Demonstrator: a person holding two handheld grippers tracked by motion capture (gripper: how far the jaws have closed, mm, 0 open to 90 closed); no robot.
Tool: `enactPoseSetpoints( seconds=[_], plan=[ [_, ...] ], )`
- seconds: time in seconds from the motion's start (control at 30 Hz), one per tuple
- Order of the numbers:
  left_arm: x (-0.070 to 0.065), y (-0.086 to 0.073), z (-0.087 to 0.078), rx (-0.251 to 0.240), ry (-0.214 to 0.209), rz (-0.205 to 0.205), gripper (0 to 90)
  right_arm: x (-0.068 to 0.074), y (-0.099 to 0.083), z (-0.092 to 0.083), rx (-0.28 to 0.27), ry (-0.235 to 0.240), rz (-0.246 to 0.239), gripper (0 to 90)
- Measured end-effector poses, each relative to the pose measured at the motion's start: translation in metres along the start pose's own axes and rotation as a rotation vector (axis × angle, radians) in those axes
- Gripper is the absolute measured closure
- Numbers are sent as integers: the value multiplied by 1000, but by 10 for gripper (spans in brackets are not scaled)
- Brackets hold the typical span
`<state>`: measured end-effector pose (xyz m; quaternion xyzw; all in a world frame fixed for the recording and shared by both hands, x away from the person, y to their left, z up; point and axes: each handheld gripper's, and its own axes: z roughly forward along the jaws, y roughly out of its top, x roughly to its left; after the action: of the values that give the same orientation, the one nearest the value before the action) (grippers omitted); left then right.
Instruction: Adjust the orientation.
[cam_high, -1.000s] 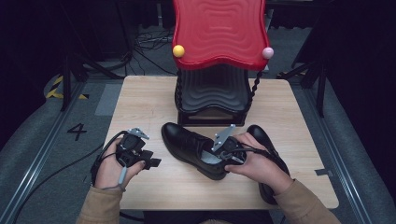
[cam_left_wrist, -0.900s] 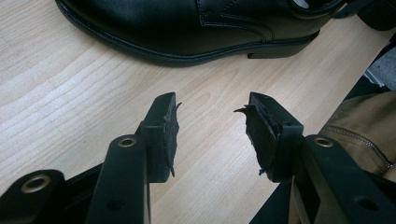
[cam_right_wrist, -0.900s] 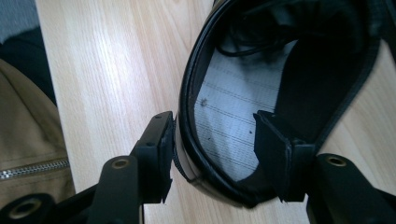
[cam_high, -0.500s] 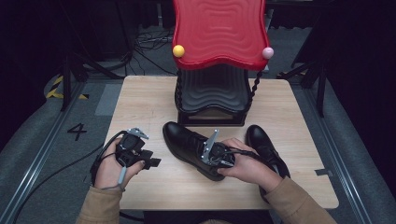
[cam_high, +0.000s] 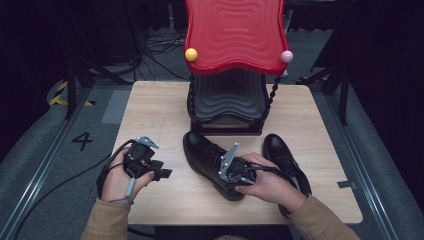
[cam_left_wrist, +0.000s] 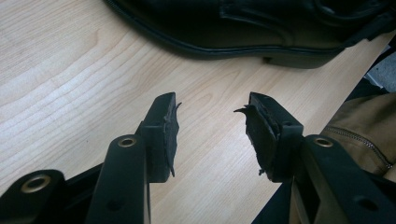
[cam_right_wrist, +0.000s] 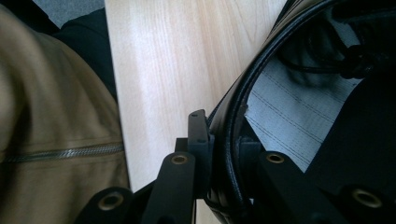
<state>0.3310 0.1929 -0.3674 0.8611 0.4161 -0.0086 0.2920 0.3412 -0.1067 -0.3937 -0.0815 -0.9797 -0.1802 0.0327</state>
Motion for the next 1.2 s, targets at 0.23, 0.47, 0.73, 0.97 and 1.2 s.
enactPoseSetpoints(
  seconds=[0.23,0.47,0.73,0.97,1.2],
  plan=[
    [-1,6,4,4,-7,15,541,16,-23,-18,-48,-10,54,811],
    [-4,15,9,11,-17,36,541,23,-45,-28,-34,-77,171,800],
    [-4,24,15,21,-35,59,538,24,-58,-23,-28,-114,309,788],
    [-5,27,17,25,-40,66,536,34,-53,-12,-7,-137,328,778],
    [-5,29,18,26,-44,68,535,33,-57,-11,5,-74,339,707]
  ],
)
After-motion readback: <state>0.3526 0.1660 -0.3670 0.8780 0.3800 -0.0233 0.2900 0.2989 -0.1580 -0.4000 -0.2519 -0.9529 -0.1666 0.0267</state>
